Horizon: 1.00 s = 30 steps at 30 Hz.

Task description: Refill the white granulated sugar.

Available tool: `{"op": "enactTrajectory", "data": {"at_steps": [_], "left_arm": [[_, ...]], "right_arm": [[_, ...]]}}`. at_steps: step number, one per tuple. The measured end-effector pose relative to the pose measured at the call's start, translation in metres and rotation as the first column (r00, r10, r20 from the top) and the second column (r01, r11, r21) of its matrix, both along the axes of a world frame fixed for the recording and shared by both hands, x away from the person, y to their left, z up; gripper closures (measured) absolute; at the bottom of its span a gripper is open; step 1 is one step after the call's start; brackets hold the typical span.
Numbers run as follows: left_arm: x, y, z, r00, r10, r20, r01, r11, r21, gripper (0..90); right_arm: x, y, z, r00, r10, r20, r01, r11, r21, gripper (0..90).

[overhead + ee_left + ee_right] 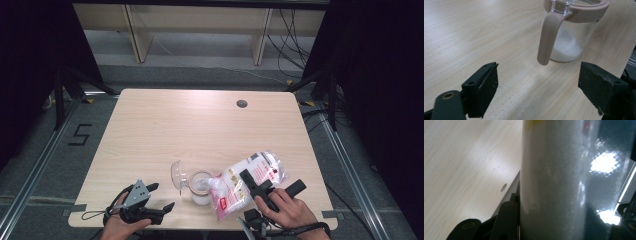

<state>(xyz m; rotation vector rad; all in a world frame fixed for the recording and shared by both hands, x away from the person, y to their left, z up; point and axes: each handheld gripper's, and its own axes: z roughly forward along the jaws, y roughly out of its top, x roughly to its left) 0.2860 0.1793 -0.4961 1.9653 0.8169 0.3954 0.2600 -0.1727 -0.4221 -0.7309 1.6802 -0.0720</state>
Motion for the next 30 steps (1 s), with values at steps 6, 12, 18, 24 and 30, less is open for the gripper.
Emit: {"op": "enactTrajectory", "data": {"at_steps": [6, 12, 18, 24, 30], "left_arm": [[-0.0001, -0.0001, 0.0000, 1.0000, -0.001, 0.000, 0.001, 1.0000, 0.001, 16.2], [0.0000, -0.0001, 0.0000, 1.0000, -0.001, 0.000, 0.001, 1.0000, 0.001, 16.2], [0.0003, 0.0007, 0.0003, 1.0000, -0.002, 0.002, 0.002, 0.9999, 0.016, 16.2], [-0.0002, -0.0005, -0.0001, 1.0000, -0.002, -0.001, 0.002, 0.9999, -0.010, 16.2], [-0.0002, -0.0006, 0.0000, 1.0000, -0.001, 0.001, 0.001, 0.9999, -0.011, 16.2]], "right_arm": [[0.0007, 0.0045, -0.0003, 0.9999, 0.015, -0.005, -0.015, 1.000, -0.008, 69.6], [0.0011, 0.0001, 0.0019, 1.0000, 0.001, 0.001, -0.001, 1.000, -0.007, 70.0], [0.0010, -0.0002, 0.0006, 1.0000, 0.002, 0.000, -0.002, 1.000, 0.001, 70.3], [0.0010, -0.0010, 0.0027, 1.0000, 0.002, 0.000, -0.002, 1.000, 0.011, 70.6], [0.0001, -0.0017, 0.0031, 1.0000, -0.004, 0.001, 0.004, 1.000, 0.009, 70.6]]}}
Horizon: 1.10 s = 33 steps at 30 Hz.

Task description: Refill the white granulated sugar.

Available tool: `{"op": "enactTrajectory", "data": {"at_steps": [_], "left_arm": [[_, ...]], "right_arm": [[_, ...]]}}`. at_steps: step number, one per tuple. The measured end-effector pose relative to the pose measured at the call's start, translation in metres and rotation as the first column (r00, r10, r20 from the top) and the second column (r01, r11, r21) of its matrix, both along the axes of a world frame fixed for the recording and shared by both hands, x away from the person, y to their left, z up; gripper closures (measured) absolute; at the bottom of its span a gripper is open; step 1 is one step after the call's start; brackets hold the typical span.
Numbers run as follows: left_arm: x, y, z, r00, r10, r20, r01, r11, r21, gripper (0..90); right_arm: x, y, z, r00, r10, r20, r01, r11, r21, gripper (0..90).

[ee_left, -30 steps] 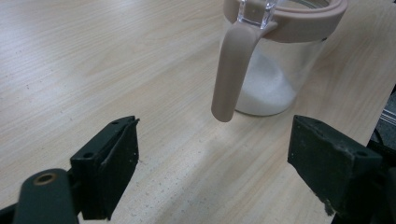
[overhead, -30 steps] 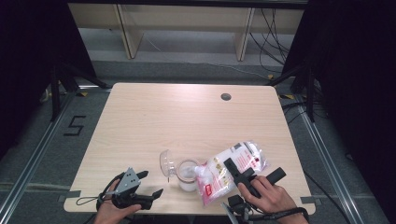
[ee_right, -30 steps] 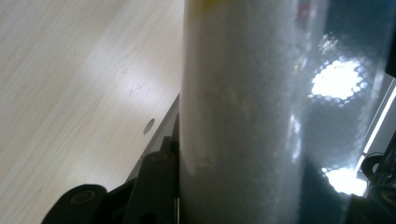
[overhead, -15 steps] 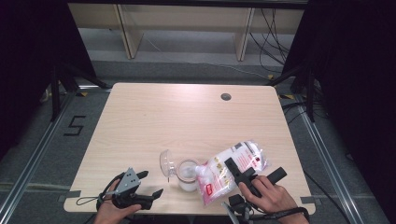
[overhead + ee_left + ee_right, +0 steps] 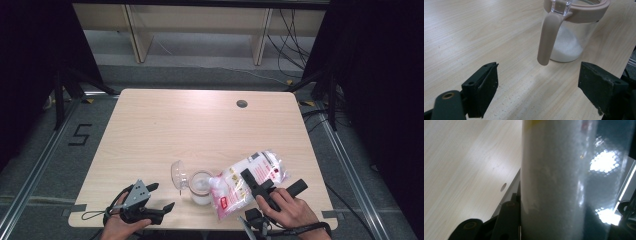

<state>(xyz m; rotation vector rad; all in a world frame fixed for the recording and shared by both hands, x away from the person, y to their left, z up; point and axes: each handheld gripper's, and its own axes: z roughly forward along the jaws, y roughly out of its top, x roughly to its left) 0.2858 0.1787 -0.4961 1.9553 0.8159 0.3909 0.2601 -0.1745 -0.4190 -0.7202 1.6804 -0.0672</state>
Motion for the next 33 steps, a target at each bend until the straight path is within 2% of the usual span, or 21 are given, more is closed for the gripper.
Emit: {"op": "enactTrajectory", "data": {"at_steps": [2, 5, 6, 7, 9, 10, 11, 12, 17, 18, 19, 20, 24, 31, 33], "left_arm": [[-0.0001, -0.0002, 0.0000, 1.0000, 0.003, -0.001, -0.003, 1.0000, -0.003, 16.2], [0.0007, 0.0012, 0.0010, 0.9998, -0.011, 0.015, 0.011, 0.9999, 0.013, 16.2], [0.0010, 0.0009, 0.0006, 0.9999, -0.010, 0.014, 0.010, 0.9999, 0.006, 16.2], [0.0009, 0.0010, 0.0005, 0.9999, -0.009, 0.011, 0.009, 0.9999, 0.009, 16.2], [0.0009, 0.0010, 0.0007, 0.9998, -0.012, 0.014, 0.011, 0.9999, 0.012, 16.2], [0.0006, 0.0011, 0.0013, 0.9998, -0.010, 0.015, 0.010, 0.9999, 0.014, 16.2], [0.0006, 0.0012, 0.0015, 0.9998, -0.010, 0.016, 0.010, 0.9999, 0.014, 16.2], [0.0006, 0.0012, 0.0014, 0.9998, -0.009, 0.015, 0.009, 0.9999, 0.013, 16.2], [0.0009, 0.0009, 0.0007, 0.9998, -0.012, 0.015, 0.012, 0.9999, 0.011, 16.2], [0.0006, 0.0011, 0.0012, 0.9998, -0.010, 0.014, 0.010, 0.9999, 0.013, 16.2], [0.0007, 0.0013, 0.0012, 0.9998, -0.011, 0.015, 0.011, 0.9999, 0.013, 16.2], [0.0004, 0.0012, 0.0014, 0.9999, -0.005, 0.013, 0.005, 0.9999, 0.015, 16.2], [0.0009, 0.0009, 0.0008, 0.9998, -0.012, 0.015, 0.012, 0.9999, 0.012, 16.2], [0.0005, 0.0013, 0.0013, 0.9998, -0.010, 0.015, 0.010, 0.9998, 0.015, 16.2], [0.0005, 0.0010, 0.0012, 0.9998, -0.011, 0.015, 0.011, 0.9998, 0.014, 16.2]], "right_arm": [[-0.0001, 0.0008, -0.0004, 1.0000, 0.007, -0.006, -0.007, 1.000, 0.005, 70.7], [0.0004, 0.0009, 0.0018, 0.9999, 0.013, 0.000, -0.013, 1.000, -0.014, 70.8], [-0.0005, -0.0005, 0.0014, 1.0000, 0.000, -0.002, 0.000, 1.000, 0.003, 70.8], [-0.0001, -0.0007, 0.0032, 0.9999, 0.009, 0.008, -0.009, 1.000, -0.019, 70.8], [-0.0008, -0.0011, 0.0032, 0.9999, 0.011, 0.007, -0.011, 1.000, -0.016, 70.9], [-0.0020, -0.0011, 0.0011, 1.0000, -0.003, -0.006, 0.003, 1.000, 0.015, 70.9], [-0.0008, 0.0006, 0.0025, 0.9997, 0.023, 0.000, -0.023, 1.000, -0.015, 70.9], [-0.0018, 0.0007, 0.0010, 1.0000, 0.004, -0.005, -0.004, 1.000, 0.001, 70.9], [0.0013, 0.0035, 0.0005, 0.9999, 0.015, -0.008, -0.015, 1.000, -0.001, 71.1], [0.0021, 0.0022, 0.0011, 0.9998, 0.020, -0.001, -0.020, 1.000, -0.013, 71.1], [0.0011, -0.0001, -0.0008, 0.9999, 0.014, 0.004, -0.014, 1.000, 0.017, 71.1], [0.0006, -0.0013, -0.0012, 1.0000, 0.006, -0.002, -0.006, 1.000, 0.024, 71.2], [-0.0010, -0.0034, -0.0022, 1.0000, 0.000, -0.003, 0.000, 1.000, 0.028, 71.2], [0.0011, 0.0007, -0.0009, 0.9996, 0.026, -0.006, -0.026, 1.000, 0.004, 71.3], [0.0001, -0.0022, -0.0012, 1.0000, 0.006, -0.007, -0.005, 1.000, 0.022, 71.3]]}}
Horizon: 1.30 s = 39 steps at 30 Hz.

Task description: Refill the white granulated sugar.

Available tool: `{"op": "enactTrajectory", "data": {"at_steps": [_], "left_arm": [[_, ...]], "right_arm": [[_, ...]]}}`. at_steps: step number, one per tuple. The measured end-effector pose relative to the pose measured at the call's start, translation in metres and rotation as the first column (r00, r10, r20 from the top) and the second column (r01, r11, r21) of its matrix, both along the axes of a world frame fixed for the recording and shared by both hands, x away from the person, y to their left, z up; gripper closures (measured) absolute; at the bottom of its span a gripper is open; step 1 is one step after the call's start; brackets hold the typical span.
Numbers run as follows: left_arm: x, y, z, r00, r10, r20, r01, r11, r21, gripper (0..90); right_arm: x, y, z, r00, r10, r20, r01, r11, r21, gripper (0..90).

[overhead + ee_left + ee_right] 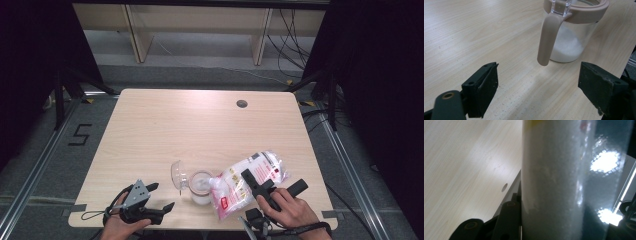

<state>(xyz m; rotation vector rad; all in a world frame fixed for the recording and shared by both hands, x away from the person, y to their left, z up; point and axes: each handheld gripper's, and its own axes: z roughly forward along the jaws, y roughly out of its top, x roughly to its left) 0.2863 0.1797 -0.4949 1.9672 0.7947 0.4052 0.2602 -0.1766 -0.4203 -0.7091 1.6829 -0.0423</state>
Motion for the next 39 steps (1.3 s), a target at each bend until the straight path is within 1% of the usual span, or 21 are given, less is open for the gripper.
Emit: {"op": "enactTrajectory", "data": {"at_steps": [3, 8, 9, 10, 13, 16, 18, 20, 22, 23, 24, 25, 26, 27, 29, 30, 32, 33, 36, 37, 39], "left_arm": [[0.0002, 0.0000, -0.0002, 1.0000, 0.001, -0.002, -0.001, 1.0000, -0.002, 16.2], [0.0002, -0.0001, -0.0004, 1.0000, -0.002, 0.000, 0.002, 1.0000, -0.002, 16.2], [0.0001, -0.0001, -0.0004, 1.0000, -0.002, 0.001, 0.002, 1.0000, -0.001, 16.2], [-0.0015, -0.0013, -0.0007, 0.9997, 0.017, -0.018, -0.018, 0.9997, -0.018, 16.2], [0.0000, 0.0004, 0.0002, 1.0000, 0.001, 0.000, -0.001, 1.0000, -0.001, 16.2], [-0.0017, -0.0013, -0.0003, 0.9997, 0.016, -0.018, -0.016, 0.9998, -0.013, 16.8], [-0.0013, -0.0009, 0.0002, 0.9999, 0.009, -0.010, -0.009, 0.9999, -0.010, 16.8], [-0.0014, -0.0010, -0.0003, 0.9997, 0.015, -0.018, -0.015, 0.9997, -0.017, 16.8], [0.0001, 0.0005, 0.0002, 1.0000, -0.002, 0.003, 0.002, 1.0000, 0.002, 16.8], [-0.0001, 0.0002, 0.0002, 1.0000, 0.000, 0.001, 0.000, 1.0000, 0.000, 16.8], [-0.0015, -0.0011, -0.0004, 0.9997, 0.016, -0.017, -0.016, 0.9997, -0.017, 16.8], [-0.0015, -0.0012, -0.0003, 0.9997, 0.015, -0.017, -0.015, 0.9998, -0.016, 16.8], [-0.0015, -0.0011, -0.0004, 0.9998, 0.014, -0.017, -0.015, 0.9998, -0.015, 16.8], [-0.0014, -0.0010, -0.0004, 0.9997, 0.015, -0.017, -0.015, 0.9998, -0.016, 16.8], [0.0001, 0.0007, 0.0005, 1.0000, 0.000, 0.003, 0.000, 1.0000, 0.000, 16.8], [0.0000, 0.0006, 0.0005, 1.0000, 0.003, 0.001, -0.003, 1.0000, -0.002, 16.8], [-0.0001, 0.0005, 0.0005, 1.0000, 0.000, 0.001, 0.000, 1.0000, 0.001, 16.7], [-0.0001, 0.0004, 0.0006, 1.0000, -0.002, 0.002, 0.002, 1.0000, 0.003, 16.7], [0.0000, 0.0009, 0.0009, 1.0000, 0.002, 0.003, -0.002, 1.0000, -0.001, 16.7], [-0.0011, 0.0003, 0.0002, 0.9997, 0.018, -0.016, -0.019, 0.9997, -0.018, 16.7], [-0.0009, 0.0003, 0.0001, 0.9997, 0.018, -0.015, -0.018, 0.9997, -0.017, 16.7]], "right_arm": [[-0.0015, -0.0015, -0.0002, 1.0000, -0.006, 0.004, 0.006, 1.000, -0.003, 71.3], [-0.0013, 0.0026, -0.0022, 0.9999, 0.013, -0.001, -0.013, 1.000, -0.021, 71.4], [-0.0003, 0.0033, -0.0024, 0.9999, 0.015, -0.004, -0.015, 1.000, -0.010, 71.4], [0.0005, 0.0032, -0.0018, 0.9999, 0.015, -0.001, -0.015, 1.000, -0.010, 71.4], [0.0005, -0.0004, -0.0012, 1.0000, 0.000, -0.002, 0.000, 1.000, -0.003, 71.5], [-0.0010, -0.0046, -0.0016, 1.0000, -0.008, 0.002, 0.008, 1.000, 0.005, 71.6], [-0.0018, -0.0045, -0.0013, 1.0000, -0.008, 0.004, 0.008, 1.000, -0.001, 71.6], [-0.0024, -0.0032, -0.0016, 1.0000, -0.007, 0.001, 0.007, 1.000, -0.005, 71.7], [-0.0014, -0.0003, -0.0030, 1.0000, 0.004, -0.002, -0.004, 1.000, -0.011, 71.7], [-0.0010, 0.0012, -0.0029, 1.0000, 0.008, -0.002, -0.008, 1.000, -0.021, 71.7], [-0.0004, 0.0023, -0.0037, 0.9999, 0.011, -0.007, -0.012, 1.000, -0.013, 71.7], [0.0008, 0.0040, -0.0025, 0.9997, 0.023, -0.005, -0.023, 0.999, -0.027, 71.7], [0.0005, 0.0034, -0.0034, 0.9999, 0.012, -0.012, -0.012, 1.000, -0.010, 71.7], [0.0014, 0.0031, -0.0027, 0.9998, 0.016, -0.008, -0.017, 1.000, -0.010, 71.8], [0.0007, 0.0001, -0.0013, 1.0000, 0.002, -0.004, -0.002, 1.000, -0.005, 71.8], [0.0000, -0.0016, -0.0014, 1.0000, -0.005, -0.002, 0.005, 1.000, 0.002, 71.8], [-0.0010, -0.0033, -0.0003, 1.0000, -0.005, 0.001, 0.005, 1.000, -0.012, 71.8], [-0.0015, -0.0032, 0.0013, 1.0000, -0.006, 0.003, 0.007, 0.999, -0.036, 71.8], [-0.0019, -0.0017, -0.0003, 1.0000, 0.005, -0.001, -0.005, 0.999, -0.042, 71.9], [-0.0020, -0.0009, -0.0004, 1.0000, 0.005, -0.002, -0.005, 0.999, -0.048, 71.9], [-0.0019, 0.0007, -0.0016, 0.9999, 0.010, -0.005, -0.010, 0.999, -0.050, 71.9]]}}
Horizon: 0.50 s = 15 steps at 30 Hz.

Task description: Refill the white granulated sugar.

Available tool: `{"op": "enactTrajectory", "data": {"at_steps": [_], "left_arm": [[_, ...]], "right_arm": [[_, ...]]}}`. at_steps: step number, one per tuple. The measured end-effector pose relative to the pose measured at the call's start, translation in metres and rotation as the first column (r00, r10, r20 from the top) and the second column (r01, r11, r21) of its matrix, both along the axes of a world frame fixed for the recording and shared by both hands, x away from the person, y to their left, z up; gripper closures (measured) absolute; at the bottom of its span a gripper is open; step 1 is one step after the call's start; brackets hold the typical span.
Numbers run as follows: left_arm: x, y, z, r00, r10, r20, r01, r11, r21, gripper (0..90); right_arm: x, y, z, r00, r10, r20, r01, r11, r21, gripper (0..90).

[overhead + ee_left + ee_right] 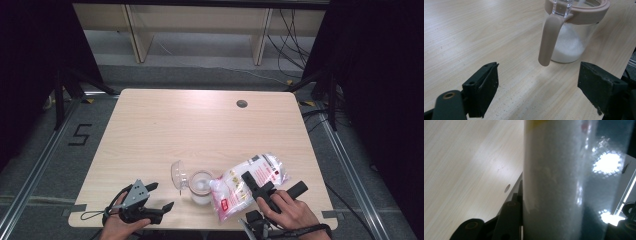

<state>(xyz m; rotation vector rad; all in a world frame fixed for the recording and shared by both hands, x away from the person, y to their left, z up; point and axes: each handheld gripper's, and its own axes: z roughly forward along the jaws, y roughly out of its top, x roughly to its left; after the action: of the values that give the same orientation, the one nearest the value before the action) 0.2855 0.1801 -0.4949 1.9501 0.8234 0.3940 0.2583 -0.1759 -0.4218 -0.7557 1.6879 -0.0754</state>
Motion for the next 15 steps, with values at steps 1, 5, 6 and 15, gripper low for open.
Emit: {"op": "enactTrajectory", "data": {"at_steps": [1, 5, 6, 15], "left_arm": [[0.0000, -0.0004, -0.0002, 1.0000, -0.001, 0.000, 0.001, 1.0000, 0.000, 16.7], [-0.0005, -0.0015, -0.0006, 1.0000, -0.002, -0.003, 0.002, 1.0000, 0.000, 16.7], [0.0004, -0.0005, -0.0002, 0.9999, -0.011, 0.008, 0.011, 0.9999, 0.012, 16.7], [0.0006, 0.0000, 0.0003, 0.9998, -0.013, 0.014, 0.013, 0.9997, 0.021, 16.7]], "right_arm": [[-0.0010, 0.0003, -0.0019, 0.9999, -0.015, -0.008, 0.015, 1.000, 0.026, 71.9], [0.0021, 0.0044, -0.0007, 1.0000, 0.001, -0.006, -0.001, 1.000, 0.016, 72.0], [0.0027, 0.0046, 0.0001, 1.0000, -0.002, -0.005, 0.002, 1.000, 0.013, 72.0], [-0.0005, 0.0008, 0.0000, 0.9999, -0.013, -0.005, 0.013, 1.000, 0.015, 72.1]]}}
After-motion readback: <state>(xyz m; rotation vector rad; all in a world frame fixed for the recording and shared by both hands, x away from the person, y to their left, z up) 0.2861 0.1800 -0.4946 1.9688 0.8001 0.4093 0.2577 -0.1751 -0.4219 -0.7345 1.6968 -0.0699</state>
